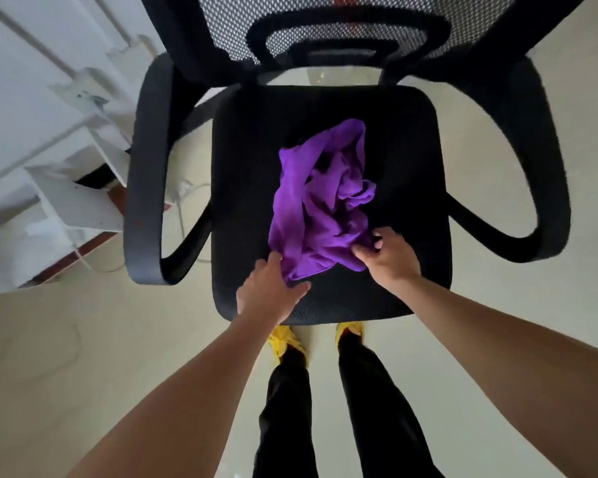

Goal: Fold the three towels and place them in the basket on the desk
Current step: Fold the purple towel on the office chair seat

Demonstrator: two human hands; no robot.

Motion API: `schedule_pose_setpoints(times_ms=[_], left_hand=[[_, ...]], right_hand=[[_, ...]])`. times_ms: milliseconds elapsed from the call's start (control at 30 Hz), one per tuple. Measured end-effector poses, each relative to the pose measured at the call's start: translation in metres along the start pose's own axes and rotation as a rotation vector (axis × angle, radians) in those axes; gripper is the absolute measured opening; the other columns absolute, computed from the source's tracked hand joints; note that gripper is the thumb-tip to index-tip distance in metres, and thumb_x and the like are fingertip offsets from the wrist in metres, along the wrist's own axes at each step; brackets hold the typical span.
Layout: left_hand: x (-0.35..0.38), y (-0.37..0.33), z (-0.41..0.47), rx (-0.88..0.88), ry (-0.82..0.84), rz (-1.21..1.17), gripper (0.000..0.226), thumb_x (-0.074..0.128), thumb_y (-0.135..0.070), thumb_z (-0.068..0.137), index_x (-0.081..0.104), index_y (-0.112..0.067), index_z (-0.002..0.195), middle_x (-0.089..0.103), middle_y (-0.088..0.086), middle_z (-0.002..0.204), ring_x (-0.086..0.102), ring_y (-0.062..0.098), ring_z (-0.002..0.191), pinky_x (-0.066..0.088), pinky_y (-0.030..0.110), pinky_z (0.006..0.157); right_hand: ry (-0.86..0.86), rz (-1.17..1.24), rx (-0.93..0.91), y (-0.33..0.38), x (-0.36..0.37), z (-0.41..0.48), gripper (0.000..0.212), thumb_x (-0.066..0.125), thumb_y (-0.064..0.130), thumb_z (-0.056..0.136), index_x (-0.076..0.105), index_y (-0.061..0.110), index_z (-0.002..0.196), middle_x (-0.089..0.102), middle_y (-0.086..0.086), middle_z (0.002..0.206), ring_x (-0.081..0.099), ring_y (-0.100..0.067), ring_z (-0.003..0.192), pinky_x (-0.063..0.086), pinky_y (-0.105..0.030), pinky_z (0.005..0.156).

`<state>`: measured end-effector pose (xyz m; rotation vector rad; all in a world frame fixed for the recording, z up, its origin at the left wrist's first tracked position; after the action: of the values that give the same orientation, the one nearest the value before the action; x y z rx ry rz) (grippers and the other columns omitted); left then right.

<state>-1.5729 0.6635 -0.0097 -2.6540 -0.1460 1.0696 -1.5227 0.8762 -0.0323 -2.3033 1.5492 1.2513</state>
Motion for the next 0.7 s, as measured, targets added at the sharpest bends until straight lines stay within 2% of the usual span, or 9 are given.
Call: schedule_pose_setpoints(times_ms=[67, 133, 233, 300, 400, 467, 567, 633, 700], left_hand=[[0.009, 0.005, 0.011, 0.014, -0.100, -0.012, 0.036, 0.057, -0.034, 0.088, 0.049, -0.021, 0.121, 0.061, 0.010, 0.106, 0.059, 0.035, 0.098, 0.046, 0.041, 0.076], [0.014, 0.018, 0.018, -0.065, -0.191, -0.151, 0.022, 0.050, -0.024, 0.089, 0.058, -0.017, 0.108, 0.065, 0.014, 0.095, 0.057, 0.037, 0.086, 0.044, 0.038, 0.069], [0.016, 0.053, 0.019, -0.344, -0.230, -0.499, 0.026, 0.041, -0.028, 0.075, 0.061, -0.013, 0.083, 0.066, 0.019, 0.082, 0.060, 0.038, 0.074, 0.052, 0.042, 0.069], [0.017, 0.075, 0.011, -0.444, -0.211, -0.570, 0.030, 0.038, -0.028, 0.069, 0.062, -0.010, 0.078, 0.067, 0.018, 0.071, 0.065, 0.039, 0.068, 0.056, 0.049, 0.069], [0.030, 0.085, -0.013, -0.435, -0.064, -0.532, 0.018, 0.045, -0.018, 0.076, 0.061, -0.012, 0.069, 0.064, 0.012, 0.054, 0.066, 0.034, 0.056, 0.058, 0.048, 0.063], [0.044, 0.089, -0.023, -0.407, 0.013, -0.485, 0.017, 0.046, -0.022, 0.072, 0.059, -0.012, 0.072, 0.065, 0.013, 0.060, 0.066, 0.036, 0.062, 0.057, 0.049, 0.065], [0.051, 0.087, -0.028, -0.355, 0.067, -0.237, 0.016, 0.050, -0.029, 0.075, 0.052, -0.013, 0.080, 0.061, 0.010, 0.078, 0.056, 0.035, 0.075, 0.047, 0.037, 0.067], [0.042, 0.079, -0.033, -0.310, -0.008, -0.070, 0.021, 0.056, -0.035, 0.078, 0.053, -0.017, 0.087, 0.057, 0.006, 0.085, 0.052, 0.032, 0.081, 0.041, 0.035, 0.069], [0.024, 0.067, -0.034, -0.217, -0.176, -0.103, 0.032, 0.061, -0.042, 0.076, 0.057, -0.020, 0.100, 0.058, 0.004, 0.098, 0.055, 0.030, 0.092, 0.044, 0.038, 0.074]], right_hand=[[-0.005, 0.045, 0.053, -0.010, 0.018, 0.003, 0.033, 0.066, 0.031, 0.085, 0.062, 0.013, 0.112, 0.070, -0.011, 0.100, 0.065, -0.030, 0.094, 0.045, -0.029, 0.072], [-0.043, 0.080, 0.080, -0.019, 0.025, -0.002, 0.011, 0.062, 0.023, 0.087, 0.066, 0.013, 0.090, 0.068, -0.010, 0.085, 0.062, -0.029, 0.082, 0.039, -0.027, 0.067], [-0.191, 0.126, 0.155, -0.038, 0.014, -0.022, 0.024, 0.054, 0.025, 0.091, 0.052, 0.012, 0.071, 0.054, -0.002, 0.066, 0.050, -0.025, 0.066, 0.032, -0.030, 0.058], [-0.258, 0.190, 0.249, -0.058, 0.005, -0.037, 0.022, 0.054, 0.027, 0.092, 0.056, 0.010, 0.077, 0.052, 0.001, 0.065, 0.050, -0.025, 0.068, 0.034, -0.031, 0.062], [-0.228, 0.183, 0.301, -0.084, 0.006, -0.059, 0.013, 0.058, 0.023, 0.090, 0.061, 0.011, 0.088, 0.056, 0.004, 0.069, 0.055, -0.025, 0.074, 0.037, -0.030, 0.068], [-0.208, 0.179, 0.326, -0.095, 0.017, -0.067, 0.011, 0.059, 0.021, 0.088, 0.063, 0.011, 0.092, 0.061, -0.001, 0.076, 0.059, -0.029, 0.081, 0.040, -0.032, 0.070], [-0.156, 0.132, 0.376, -0.103, 0.031, -0.072, 0.017, 0.062, 0.023, 0.084, 0.064, 0.015, 0.099, 0.068, -0.005, 0.089, 0.062, -0.032, 0.090, 0.044, -0.033, 0.074], [-0.125, 0.029, 0.359, -0.101, 0.032, -0.072, 0.025, 0.063, 0.030, 0.083, 0.061, 0.019, 0.105, 0.068, -0.002, 0.093, 0.060, -0.029, 0.089, 0.043, -0.033, 0.072], [-0.182, -0.051, 0.273, -0.089, 0.023, -0.070, 0.033, 0.064, 0.039, 0.080, 0.058, 0.023, 0.109, 0.065, 0.004, 0.096, 0.059, -0.024, 0.087, 0.039, -0.031, 0.070]])
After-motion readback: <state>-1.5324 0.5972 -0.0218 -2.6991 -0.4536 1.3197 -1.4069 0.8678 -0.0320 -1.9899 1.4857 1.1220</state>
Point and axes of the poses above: each hand's wrist, its own z-axis towards the middle knuckle, its own x-axis out of the palm, y = z × x, the point moved 1 cm from there along z, towards the middle knuckle
